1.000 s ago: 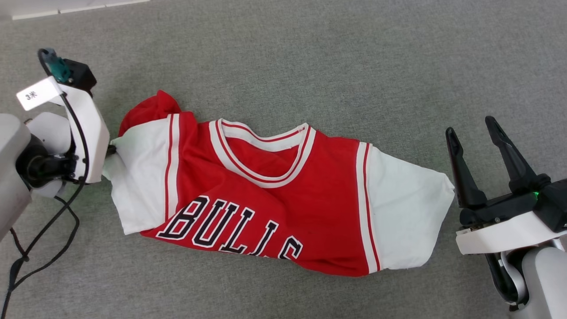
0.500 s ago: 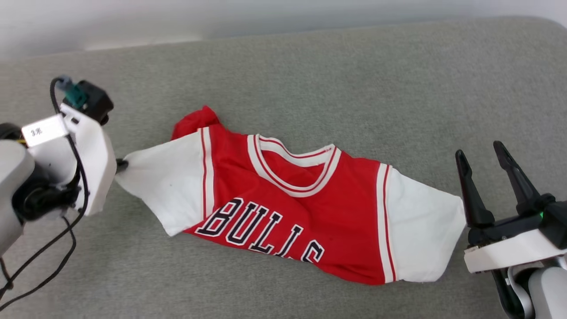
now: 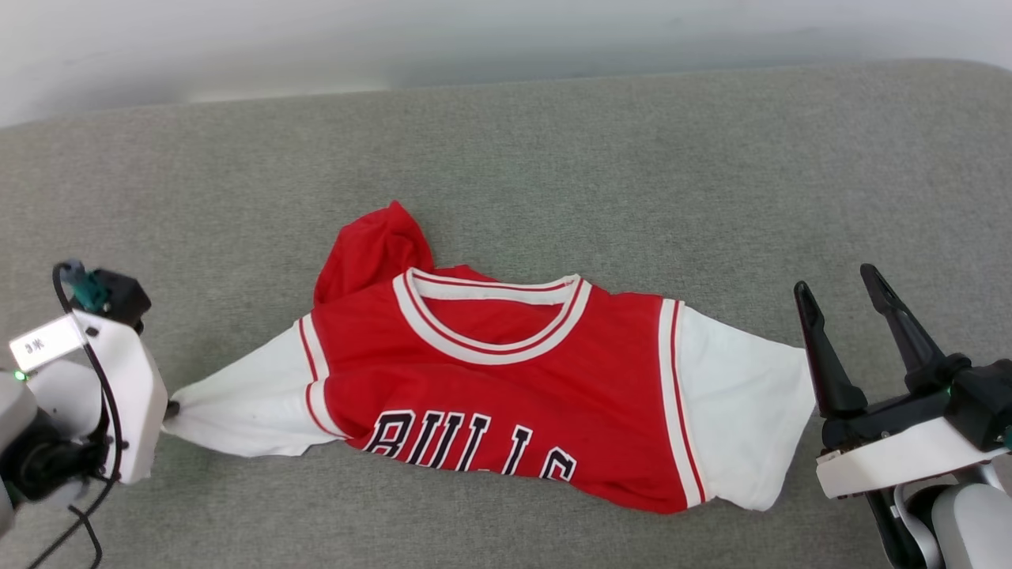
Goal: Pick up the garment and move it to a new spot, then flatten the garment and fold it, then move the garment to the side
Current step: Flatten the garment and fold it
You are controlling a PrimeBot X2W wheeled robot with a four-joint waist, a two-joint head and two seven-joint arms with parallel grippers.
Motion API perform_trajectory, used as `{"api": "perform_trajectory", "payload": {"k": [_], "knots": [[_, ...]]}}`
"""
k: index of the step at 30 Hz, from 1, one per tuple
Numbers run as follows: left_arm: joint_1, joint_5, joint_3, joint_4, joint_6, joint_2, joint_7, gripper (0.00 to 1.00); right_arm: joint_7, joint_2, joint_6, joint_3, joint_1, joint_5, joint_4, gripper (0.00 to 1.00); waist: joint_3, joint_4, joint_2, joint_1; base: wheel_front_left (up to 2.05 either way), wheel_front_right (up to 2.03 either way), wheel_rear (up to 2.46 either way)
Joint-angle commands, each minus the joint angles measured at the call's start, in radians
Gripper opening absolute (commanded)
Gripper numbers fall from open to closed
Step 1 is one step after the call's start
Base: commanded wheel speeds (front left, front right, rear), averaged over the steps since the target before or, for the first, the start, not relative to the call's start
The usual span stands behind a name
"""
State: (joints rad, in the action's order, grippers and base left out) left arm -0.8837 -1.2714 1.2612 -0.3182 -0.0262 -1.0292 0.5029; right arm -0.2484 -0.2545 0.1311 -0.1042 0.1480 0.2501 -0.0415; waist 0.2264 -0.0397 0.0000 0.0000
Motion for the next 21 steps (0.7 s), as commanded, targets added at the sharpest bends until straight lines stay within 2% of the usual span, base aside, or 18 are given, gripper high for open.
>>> {"api": "perform_trajectory", "payload": {"k": [1, 12, 13, 14, 15, 21], "knots": [[0.024, -0.008, 0.004, -0.018, 0.001, 0.014, -0.011, 0.00, 0.000, -0.006, -0.001, -0.001, 0.012, 0.001, 0.002, 1.00, 0.010, -0.011, 0.0000, 0.0000, 0.00, 0.00, 0.00], [0.085, -0.018, 0.010, -0.246, -0.055, 0.132, -0.091, 0.00, 0.008, -0.011, -0.001, -0.009, 0.017, -0.005, 0.000, 1.00, 0.028, -0.034, 0.0000, 0.0000, 0.00, 0.00, 0.00], [0.075, -0.014, 0.009, -0.255, -0.058, 0.135, -0.093, 0.20, 0.006, -0.011, -0.001, -0.006, 0.014, -0.005, -0.001, 1.00, 0.025, -0.032, 0.0000, 0.0000, 0.00, 0.00, 0.00], [0.060, -0.006, 0.006, -0.259, -0.063, 0.137, -0.102, 0.82, 0.006, -0.011, -0.001, -0.002, 0.010, -0.006, -0.002, 1.00, 0.020, -0.028, 0.0000, 0.0000, 0.00, 0.00, 0.00], [0.045, 0.000, 0.002, -0.259, -0.066, 0.136, -0.109, 1.00, 0.007, -0.012, -0.001, 0.001, 0.006, -0.005, -0.003, 1.00, 0.014, -0.024, 0.0000, 0.0000, 0.00, 0.00, 0.00], [-0.045, 0.029, -0.015, -0.211, -0.086, 0.097, -0.089, 1.00, 0.006, -0.007, -0.001, 0.004, -0.006, -0.001, -0.004, 1.00, -0.012, -0.003, 0.0000, 0.0000, 0.00, 0.00, 0.00]]}}
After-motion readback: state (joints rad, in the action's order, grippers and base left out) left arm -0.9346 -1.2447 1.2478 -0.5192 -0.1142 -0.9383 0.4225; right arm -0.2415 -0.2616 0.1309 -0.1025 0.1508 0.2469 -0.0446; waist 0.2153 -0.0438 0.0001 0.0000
